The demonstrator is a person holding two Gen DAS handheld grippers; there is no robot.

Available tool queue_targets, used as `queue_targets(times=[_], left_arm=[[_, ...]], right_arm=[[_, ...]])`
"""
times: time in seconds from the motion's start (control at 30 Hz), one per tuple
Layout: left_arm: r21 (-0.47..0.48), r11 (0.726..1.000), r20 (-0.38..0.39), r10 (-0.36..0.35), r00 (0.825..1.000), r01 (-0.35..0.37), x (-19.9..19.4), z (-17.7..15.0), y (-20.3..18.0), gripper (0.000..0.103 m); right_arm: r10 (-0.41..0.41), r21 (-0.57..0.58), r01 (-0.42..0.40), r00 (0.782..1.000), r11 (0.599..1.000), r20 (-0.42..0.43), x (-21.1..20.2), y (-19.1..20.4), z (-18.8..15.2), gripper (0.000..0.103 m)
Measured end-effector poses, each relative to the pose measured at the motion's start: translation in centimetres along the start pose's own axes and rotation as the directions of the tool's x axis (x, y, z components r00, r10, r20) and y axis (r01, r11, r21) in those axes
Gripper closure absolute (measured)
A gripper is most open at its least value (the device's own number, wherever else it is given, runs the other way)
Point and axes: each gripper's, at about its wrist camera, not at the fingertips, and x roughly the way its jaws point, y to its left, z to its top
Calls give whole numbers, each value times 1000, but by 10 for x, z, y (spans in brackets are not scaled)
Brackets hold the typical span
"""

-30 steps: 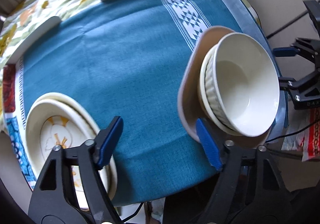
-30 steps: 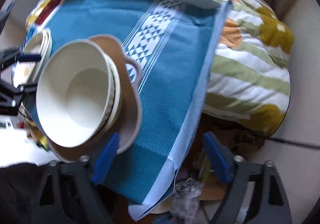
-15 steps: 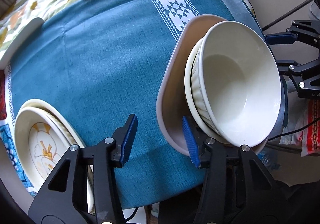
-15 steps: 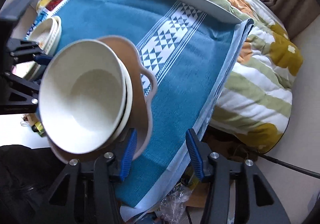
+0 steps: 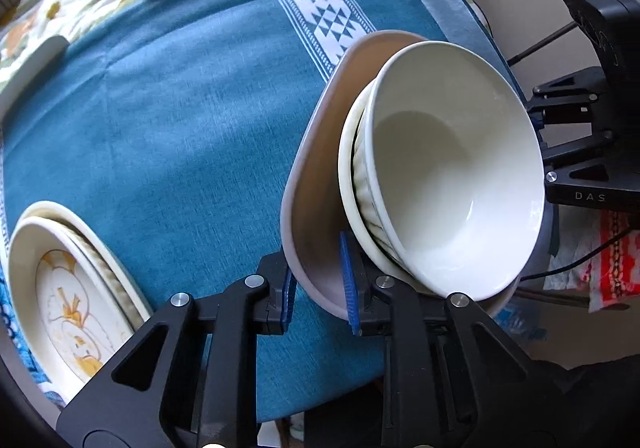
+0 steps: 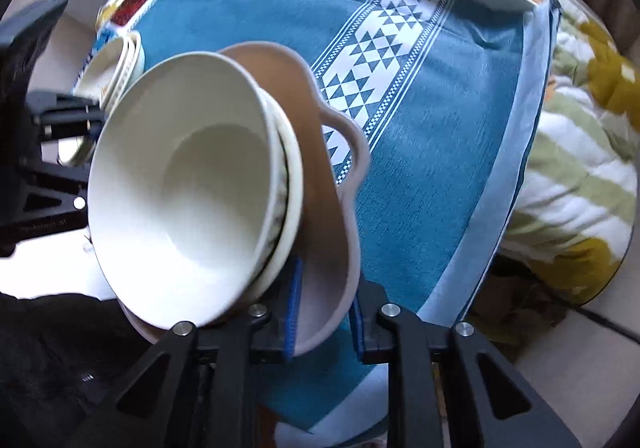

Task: Organize plates and bowls
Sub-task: 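Grasp the pink bowl rim of the nested bowls with the right gripper while the left gripper grips beside it, then lift the nested bowls and lower them onto the plate stack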

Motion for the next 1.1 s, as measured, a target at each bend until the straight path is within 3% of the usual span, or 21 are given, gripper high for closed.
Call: queue_targets(times=[0.7,0.87,1.1], left_arm=[[-103,994,43,32,999,-27,-30,-7,14,91],[-147,988,62,58,996,-48,-62,-16,33,91],[-216,973,98,99,990,-76,-112,-47,91,91]], right_arm=[[6,27,-7,1000,1000,20,-14,14,10,88],[8,-33,-7,1000,999,27,-29,37,30,88],[13,-131,-8,999,991,39,-41,99,73,88]])
